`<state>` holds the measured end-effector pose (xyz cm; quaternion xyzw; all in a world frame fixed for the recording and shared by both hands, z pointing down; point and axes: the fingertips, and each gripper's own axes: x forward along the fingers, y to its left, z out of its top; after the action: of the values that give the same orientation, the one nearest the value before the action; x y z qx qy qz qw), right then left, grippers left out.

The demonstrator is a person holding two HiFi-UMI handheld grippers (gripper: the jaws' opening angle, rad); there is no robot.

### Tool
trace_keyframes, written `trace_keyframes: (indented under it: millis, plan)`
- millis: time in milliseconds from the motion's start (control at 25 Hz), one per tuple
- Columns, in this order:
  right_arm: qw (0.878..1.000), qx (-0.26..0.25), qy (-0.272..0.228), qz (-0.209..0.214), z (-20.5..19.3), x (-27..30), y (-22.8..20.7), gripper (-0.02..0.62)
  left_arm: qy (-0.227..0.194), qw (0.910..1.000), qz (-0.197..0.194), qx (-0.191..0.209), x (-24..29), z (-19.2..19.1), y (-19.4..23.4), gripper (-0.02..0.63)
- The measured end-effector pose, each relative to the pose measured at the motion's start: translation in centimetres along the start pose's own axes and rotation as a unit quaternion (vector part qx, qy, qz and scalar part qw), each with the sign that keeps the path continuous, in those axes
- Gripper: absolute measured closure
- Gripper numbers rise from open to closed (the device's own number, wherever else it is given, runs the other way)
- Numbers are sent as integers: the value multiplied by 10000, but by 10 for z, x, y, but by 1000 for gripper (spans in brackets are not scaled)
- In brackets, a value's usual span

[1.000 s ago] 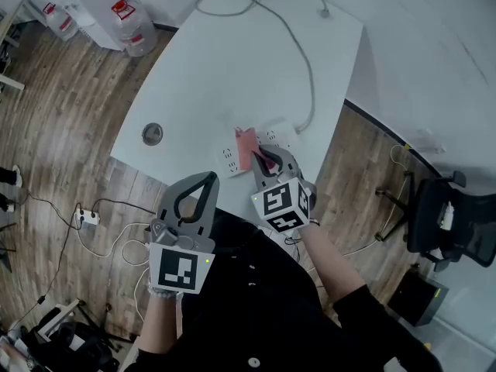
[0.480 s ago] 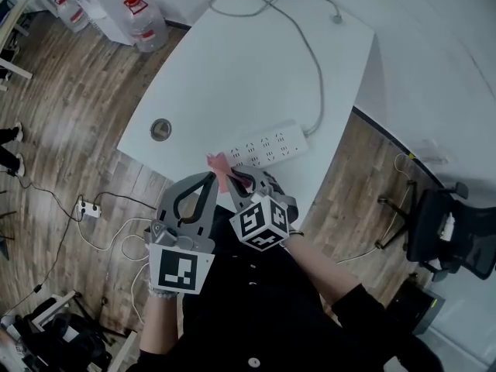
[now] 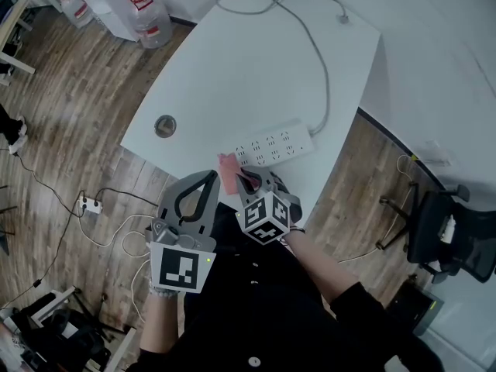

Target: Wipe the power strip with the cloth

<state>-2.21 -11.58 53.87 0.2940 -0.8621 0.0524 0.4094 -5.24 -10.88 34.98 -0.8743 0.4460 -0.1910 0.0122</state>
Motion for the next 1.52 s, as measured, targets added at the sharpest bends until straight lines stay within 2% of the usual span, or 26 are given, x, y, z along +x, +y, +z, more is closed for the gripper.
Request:
trace_keyframes:
  millis: [520,880,1520]
  plan:
    - [9992,51,154,-357,-12,-3,-20,545,-26,9999,-130,-8,2,-1,-5,592]
    - [9966,223,295,-733,-31,-13,-50,545,-58,9996,-285,7,12,2,-10,592]
    - [9811,711,745,-1639,-93,-50,-124,545,-115,9981,-592,115,30,10,-22,592]
